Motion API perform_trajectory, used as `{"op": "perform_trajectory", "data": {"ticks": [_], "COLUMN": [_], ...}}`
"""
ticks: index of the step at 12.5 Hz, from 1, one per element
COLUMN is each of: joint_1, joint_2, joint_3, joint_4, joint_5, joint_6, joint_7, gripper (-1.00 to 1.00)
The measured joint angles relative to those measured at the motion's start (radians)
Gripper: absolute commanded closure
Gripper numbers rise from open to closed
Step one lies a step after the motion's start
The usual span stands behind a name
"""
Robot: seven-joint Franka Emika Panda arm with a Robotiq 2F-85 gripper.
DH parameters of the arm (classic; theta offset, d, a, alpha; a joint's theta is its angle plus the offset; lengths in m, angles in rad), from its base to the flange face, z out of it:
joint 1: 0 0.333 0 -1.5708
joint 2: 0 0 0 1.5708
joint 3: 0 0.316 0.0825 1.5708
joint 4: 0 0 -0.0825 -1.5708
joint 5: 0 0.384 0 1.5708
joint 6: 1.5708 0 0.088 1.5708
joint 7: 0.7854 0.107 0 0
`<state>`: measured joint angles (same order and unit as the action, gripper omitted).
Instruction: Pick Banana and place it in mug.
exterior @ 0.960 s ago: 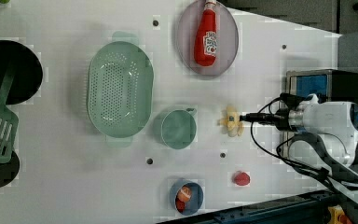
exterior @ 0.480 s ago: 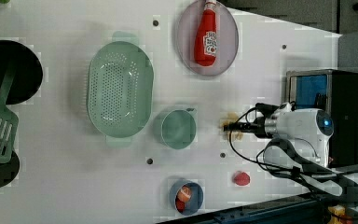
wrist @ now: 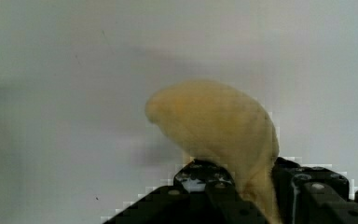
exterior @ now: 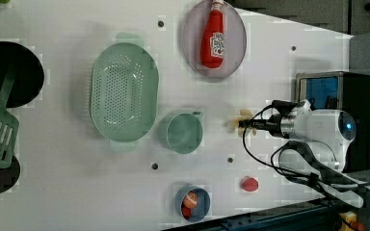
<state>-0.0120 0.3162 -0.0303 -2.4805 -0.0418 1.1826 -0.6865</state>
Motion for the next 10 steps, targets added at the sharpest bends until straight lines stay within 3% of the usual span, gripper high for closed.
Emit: {"op": "perform_trajectory", "data": {"ticks": [2, 5, 10], "joint_1": [-0.006, -0.013, -0.013], "joint_2": [-0.046, -0.273, -0.583], "joint_3": [-0.001, -0.006, 0.024], "joint_4": [0.0, -0.006, 0.17], "joint_5": [-0.006, 0.038, 0.029], "joint_6": [-0.129, -0.371, -0.649], "joint_7": [0.0, 0.0, 0.021], "gripper": [0.37, 0.37, 0.37]}}
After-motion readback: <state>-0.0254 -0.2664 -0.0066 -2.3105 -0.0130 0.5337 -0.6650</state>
